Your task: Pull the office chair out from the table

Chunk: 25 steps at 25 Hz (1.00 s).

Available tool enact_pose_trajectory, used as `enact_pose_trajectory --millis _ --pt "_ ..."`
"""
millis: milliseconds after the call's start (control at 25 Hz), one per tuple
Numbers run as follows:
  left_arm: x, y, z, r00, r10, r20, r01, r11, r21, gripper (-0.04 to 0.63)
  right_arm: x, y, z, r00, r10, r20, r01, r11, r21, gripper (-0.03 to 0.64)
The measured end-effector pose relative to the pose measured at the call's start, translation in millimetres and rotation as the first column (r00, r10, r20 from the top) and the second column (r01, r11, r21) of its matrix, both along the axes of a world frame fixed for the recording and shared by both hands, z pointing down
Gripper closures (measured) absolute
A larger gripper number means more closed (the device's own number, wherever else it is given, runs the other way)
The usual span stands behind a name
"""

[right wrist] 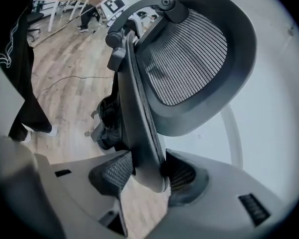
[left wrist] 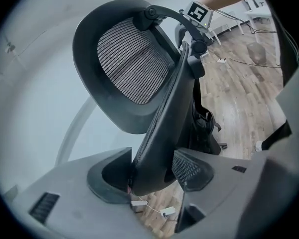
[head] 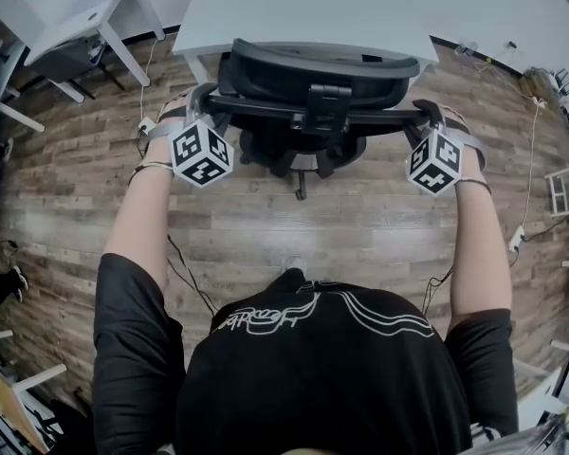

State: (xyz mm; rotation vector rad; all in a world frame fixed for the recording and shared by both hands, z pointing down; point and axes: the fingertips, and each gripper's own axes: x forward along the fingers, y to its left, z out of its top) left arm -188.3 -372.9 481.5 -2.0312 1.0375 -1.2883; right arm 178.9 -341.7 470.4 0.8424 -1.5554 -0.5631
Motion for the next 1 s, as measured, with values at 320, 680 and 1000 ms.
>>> enact_pose_trajectory --millis 320,680,1000 --pt "-8 27 -13 0.998 -0.056 -0.009 0.056 0.998 -0.012 0.37 -8 15 -17 0.999 -0.036 0.009 0.036 0.999 -0.007 0.403" --pt "-13 70 -28 0.996 -0.084 -0.025 0.084 0.996 -0.014 0.365 -13 55 -31 0.998 -0.056 0.015 0.057 0.998 -0.024 0.402" --pt "-12 141 -14 0.994 -0.107 -0.025 0.107 0.994 0.0 0.359 -13 136 -18 0.994 -0.1 0.038 0.099 0.995 0.018 0.403"
